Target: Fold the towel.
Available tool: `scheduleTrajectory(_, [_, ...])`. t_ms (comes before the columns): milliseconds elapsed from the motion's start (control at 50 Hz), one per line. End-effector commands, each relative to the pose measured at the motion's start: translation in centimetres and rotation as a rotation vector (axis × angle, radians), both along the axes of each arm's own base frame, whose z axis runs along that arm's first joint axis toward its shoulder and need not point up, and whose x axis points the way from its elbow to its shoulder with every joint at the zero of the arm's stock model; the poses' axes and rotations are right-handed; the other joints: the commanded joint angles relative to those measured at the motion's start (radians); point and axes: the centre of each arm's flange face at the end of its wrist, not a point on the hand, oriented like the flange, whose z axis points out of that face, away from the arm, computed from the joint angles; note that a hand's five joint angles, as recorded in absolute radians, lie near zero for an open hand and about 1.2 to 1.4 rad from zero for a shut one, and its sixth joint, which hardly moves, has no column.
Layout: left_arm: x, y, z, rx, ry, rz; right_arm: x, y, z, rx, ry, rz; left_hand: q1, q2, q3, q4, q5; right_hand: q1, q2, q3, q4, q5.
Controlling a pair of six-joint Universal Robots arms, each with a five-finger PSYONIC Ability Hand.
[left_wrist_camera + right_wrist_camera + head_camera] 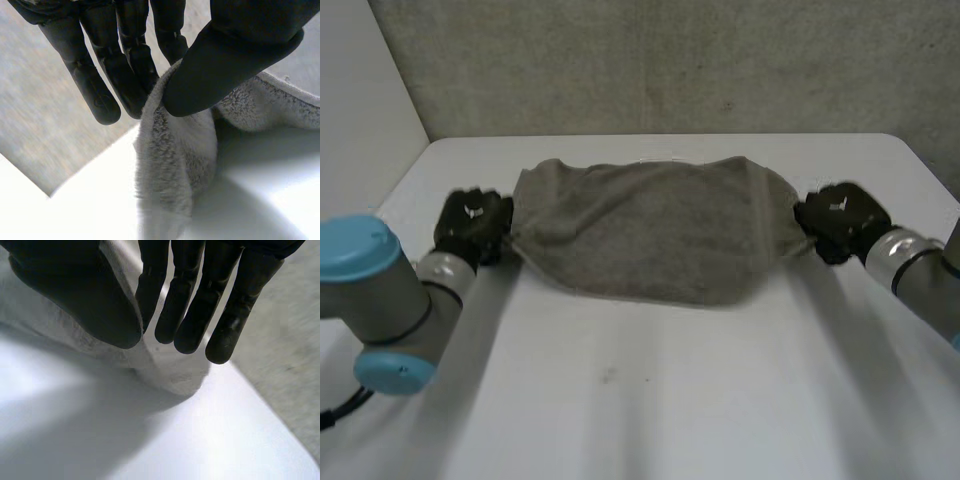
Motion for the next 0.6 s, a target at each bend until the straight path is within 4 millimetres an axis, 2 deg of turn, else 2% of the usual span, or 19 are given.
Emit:
scheduleTrajectory(20, [1.7, 2.8, -1.1, 0.079, -0.141, 0.015, -0.8, 4.0, 0.8, 0.050, 0.221, 0.061, 0.196, 0.177, 0.179, 0.178, 0.183, 0.419, 0.215, 0.211, 0.200, 0.240])
scheduleTrajectory(40, [1.7, 2.8, -1.1, 0.079, -0.141, 0.015, -1.2, 4.5, 0.9, 0.071, 0.244, 0.059, 0.196, 0.177, 0.179, 0.178, 0.183, 0.419, 0.215, 0.211, 0.200, 0.240])
scheduleTrajectory(80, [2.9, 4.1, 0.0, 0.108, -0.187, 0.030, -1.7, 4.9, 0.9, 0.102, 0.256, 0.050, 0.196, 0.177, 0.179, 0.178, 0.183, 0.419, 0.215, 0.211, 0.200, 0.240])
scheduleTrajectory(100, [2.9, 4.1, 0.0, 0.108, -0.187, 0.030, -2.2, 5.3, 1.2, 0.134, 0.264, 0.037, 0.196, 0.177, 0.179, 0.178, 0.183, 0.419, 0.215, 0.211, 0.200, 0.240])
scheduleTrajectory(140, [3.3, 5.8, 0.8, 0.162, -0.218, 0.025, -2.7, 5.9, 1.7, 0.164, 0.273, 0.022, 0.196, 0.177, 0.179, 0.178, 0.183, 0.419, 0.215, 0.211, 0.200, 0.240])
scheduleTrajectory(160, [3.3, 5.8, 0.8, 0.162, -0.218, 0.025, -2.7, 5.9, 1.7, 0.164, 0.273, 0.022, 0.196, 0.177, 0.179, 0.178, 0.183, 0.419, 0.215, 0.211, 0.200, 0.240])
scheduleTrajectory(200, [3.9, 8.0, 1.9, 0.243, -0.238, 0.027, -3.5, 7.6, 2.7, 0.230, 0.310, 0.009, 0.196, 0.177, 0.179, 0.178, 0.183, 0.419, 0.215, 0.211, 0.200, 0.240])
scheduleTrajectory(220, [3.9, 8.0, 1.9, 0.243, -0.238, 0.027, -3.5, 7.6, 2.7, 0.231, 0.311, 0.009, 0.196, 0.177, 0.179, 0.178, 0.183, 0.419, 0.215, 0.211, 0.200, 0.240])
scheduleTrajectory(240, [4.2, 9.3, 2.6, 0.285, -0.247, 0.022, -4.2, 8.4, 3.0, 0.267, 0.339, 0.011, 0.196, 0.177, 0.179, 0.178, 0.183, 0.419, 0.215, 0.211, 0.200, 0.240])
scheduleTrajectory(260, [4.2, 9.3, 2.6, 0.285, -0.247, 0.022, -5.0, 9.0, 3.2, 0.301, 0.382, 0.013, 0.196, 0.177, 0.179, 0.178, 0.183, 0.419, 0.215, 0.211, 0.200, 0.240])
scheduleTrajectory(300, [4.8, 12.1, 3.4, 0.383, -0.269, 0.010, -5.7, 9.7, 3.4, 0.320, 0.424, 0.020, 0.196, 0.177, 0.179, 0.178, 0.183, 0.419, 0.215, 0.211, 0.200, 0.240])
scheduleTrajectory(320, [4.8, 12.1, 3.4, 0.383, -0.269, 0.010, -5.7, 9.7, 3.5, 0.321, 0.425, 0.020, 0.196, 0.177, 0.179, 0.178, 0.183, 0.419, 0.215, 0.211, 0.200, 0.240])
scheduleTrajectory(360, [5.2, 14.5, 4.6, 0.423, -0.300, -0.006, -6.8, 10.9, 3.9, 0.336, 0.498, 0.037, 0.196, 0.177, 0.179, 0.178, 0.183, 0.419, 0.215, 0.211, 0.200, 0.240])
scheduleTrajectory(380, [5.2, 14.5, 4.6, 0.423, -0.301, -0.006, -6.8, 10.9, 3.9, 0.336, 0.498, 0.037, 0.196, 0.177, 0.179, 0.178, 0.183, 0.419, 0.215, 0.211, 0.200, 0.240])
scheduleTrajectory(400, [5.4, 15.4, 5.4, 0.412, -0.323, -0.015, -7.1, 11.3, 4.0, 0.336, 0.527, 0.048, 0.196, 0.177, 0.179, 0.178, 0.183, 0.419, 0.215, 0.211, 0.200, 0.240])
scheduleTrajectory(520, [5.7, 17.1, 6.7, 0.323, -0.393, -0.038, -7.7, 12.1, 4.1, 0.330, 0.555, 0.048, 0.196, 0.177, 0.179, 0.178, 0.183, 0.419, 0.215, 0.211, 0.200, 0.240])
scheduleTrajectory(600, [5.7, 16.7, 6.9, 0.306, -0.394, -0.034, -7.6, 12.1, 4.0, 0.331, 0.551, 0.055, 0.196, 0.177, 0.179, 0.178, 0.183, 0.419, 0.215, 0.211, 0.200, 0.240])
